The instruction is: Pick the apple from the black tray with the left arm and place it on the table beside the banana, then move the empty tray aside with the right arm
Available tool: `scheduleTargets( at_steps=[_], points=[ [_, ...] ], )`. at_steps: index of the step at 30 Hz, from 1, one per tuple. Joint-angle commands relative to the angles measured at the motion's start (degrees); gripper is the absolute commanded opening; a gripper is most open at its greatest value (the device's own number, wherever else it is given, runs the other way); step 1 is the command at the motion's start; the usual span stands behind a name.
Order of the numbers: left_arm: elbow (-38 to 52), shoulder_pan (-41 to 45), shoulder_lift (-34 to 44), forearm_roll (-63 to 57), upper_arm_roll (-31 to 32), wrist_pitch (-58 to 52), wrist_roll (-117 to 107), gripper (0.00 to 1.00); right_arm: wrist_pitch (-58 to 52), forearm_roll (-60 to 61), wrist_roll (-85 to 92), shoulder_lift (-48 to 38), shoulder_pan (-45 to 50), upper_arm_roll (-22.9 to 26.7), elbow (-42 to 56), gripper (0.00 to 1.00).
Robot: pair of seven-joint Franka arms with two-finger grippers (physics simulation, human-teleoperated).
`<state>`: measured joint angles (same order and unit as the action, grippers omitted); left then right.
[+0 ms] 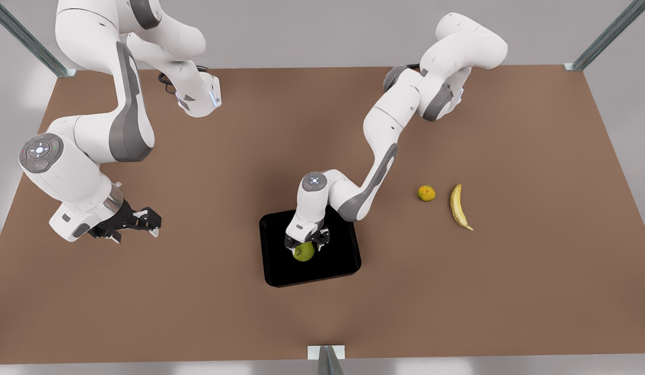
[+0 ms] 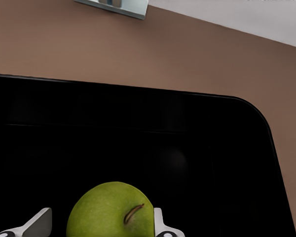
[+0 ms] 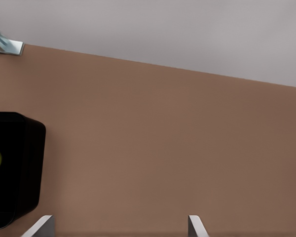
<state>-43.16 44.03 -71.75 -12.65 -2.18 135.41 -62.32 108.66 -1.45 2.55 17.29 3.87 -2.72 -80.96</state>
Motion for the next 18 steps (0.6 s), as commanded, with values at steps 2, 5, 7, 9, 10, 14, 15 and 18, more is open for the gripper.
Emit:
scheduleTargets(
  at_steps=[2, 5, 7, 9, 10, 14, 15, 18],
  points=[
    [0.1, 0.6, -0.3, -0.3, -1.0, 2.3, -8.4, 1.00, 0.0, 0.0, 0.1, -0.1, 0.0, 0.0, 0.0, 1.00],
    [0.7, 0.8, -0.3, -0.3, -1.0, 2.4, -9.7, 1.00, 0.0, 0.0, 0.1, -0.1, 0.0, 0.0, 0.1, 1.00],
    [0.7, 0.9, -1.5, -0.3, -1.1, 3.3, -9.7, 1.00, 0.0, 0.1, 0.1, -0.1, 0.0, 0.0, 0.1, 1.00],
    [0.7, 1.6, -2.1, -0.3, -2.2, 4.5, -10.9, 1.00, 0.0, 0.0, 0.1, -0.1, 0.0, 0.0, 0.1, 1.00],
    [0.7, 1.6, -2.1, -0.3, -2.2, 4.5, -10.9, 1.00, 0.0, 0.1, 0.1, -0.1, 0.0, 0.0, 0.1, 1.00],
    [0.6, 1.9, -3.2, -0.3, -3.1, 5.3, -10.8, 1.00, 0.0, 0.1, 0.1, -0.1, -0.1, 0.0, 0.0, 1.00],
    [0.6, 1.9, -3.4, -0.3, -3.1, 5.7, -10.8, 1.00, 0.0, 0.1, 0.1, -0.1, 0.0, 0.0, 0.0, 1.00],
    [0.6, 1.9, -3.5, -0.3, -3.1, 5.7, -10.8, 1.00, 0.0, 0.1, 0.1, -0.1, -0.1, 0.0, 0.1, 1.00]
  ],
)
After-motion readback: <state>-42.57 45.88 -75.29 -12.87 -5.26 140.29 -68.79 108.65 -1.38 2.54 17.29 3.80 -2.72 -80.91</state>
